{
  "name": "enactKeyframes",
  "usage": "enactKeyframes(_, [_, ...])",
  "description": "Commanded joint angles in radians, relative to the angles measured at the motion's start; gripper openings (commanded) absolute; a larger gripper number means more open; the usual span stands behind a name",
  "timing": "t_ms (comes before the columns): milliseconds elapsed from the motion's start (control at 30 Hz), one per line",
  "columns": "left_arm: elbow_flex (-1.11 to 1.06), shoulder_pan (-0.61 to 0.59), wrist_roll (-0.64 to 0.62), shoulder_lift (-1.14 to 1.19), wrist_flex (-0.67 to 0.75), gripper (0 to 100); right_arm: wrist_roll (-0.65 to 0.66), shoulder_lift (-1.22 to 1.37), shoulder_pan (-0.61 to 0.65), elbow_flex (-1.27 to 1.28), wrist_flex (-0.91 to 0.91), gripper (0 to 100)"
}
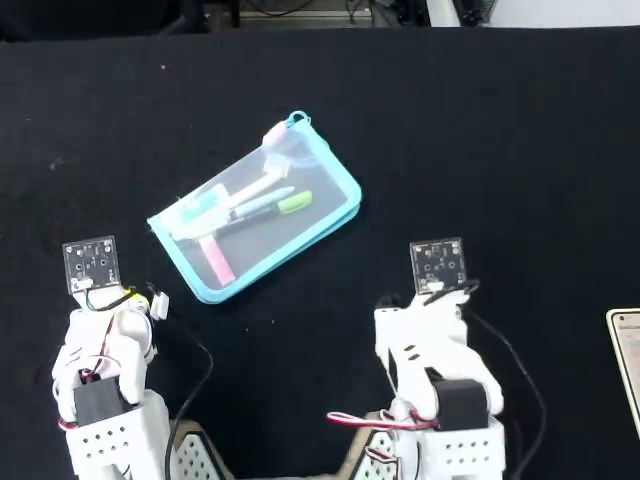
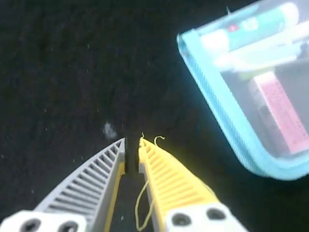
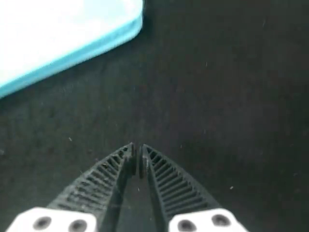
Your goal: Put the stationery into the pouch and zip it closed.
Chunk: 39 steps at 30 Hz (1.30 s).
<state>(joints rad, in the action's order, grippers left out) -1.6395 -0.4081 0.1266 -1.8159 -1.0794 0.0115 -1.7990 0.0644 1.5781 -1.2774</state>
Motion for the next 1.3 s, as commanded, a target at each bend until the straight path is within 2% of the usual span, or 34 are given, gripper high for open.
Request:
enactKeyframes(0, [0.005,-0.001,0.006,-0.005,-0.041,6,-0.011,-0.084,-0.014,0.101,0.084,1.5])
enactKeyframes(333, [-0.059,-0.079,0.008,-0.005,-0.176,6,-0.012,-0.084,-0.091,0.09,0.015,1.5])
enactKeyframes(600, [-0.059,-0.186,0.005,-0.003,-0.181,6,-0.014,-0.084,-0.095,0.107,-0.023,1.5])
enactKeyframes(1167, [-0.059,-0.179,0.003,-0.005,-0.183,6,-0.017,-0.096,-0.087,0.107,-0.028,1.5])
enactKeyframes(1267, [-0.059,-0.101,0.003,-0.011,-0.183,6,-0.014,-0.099,-0.087,0.107,-0.028,1.5])
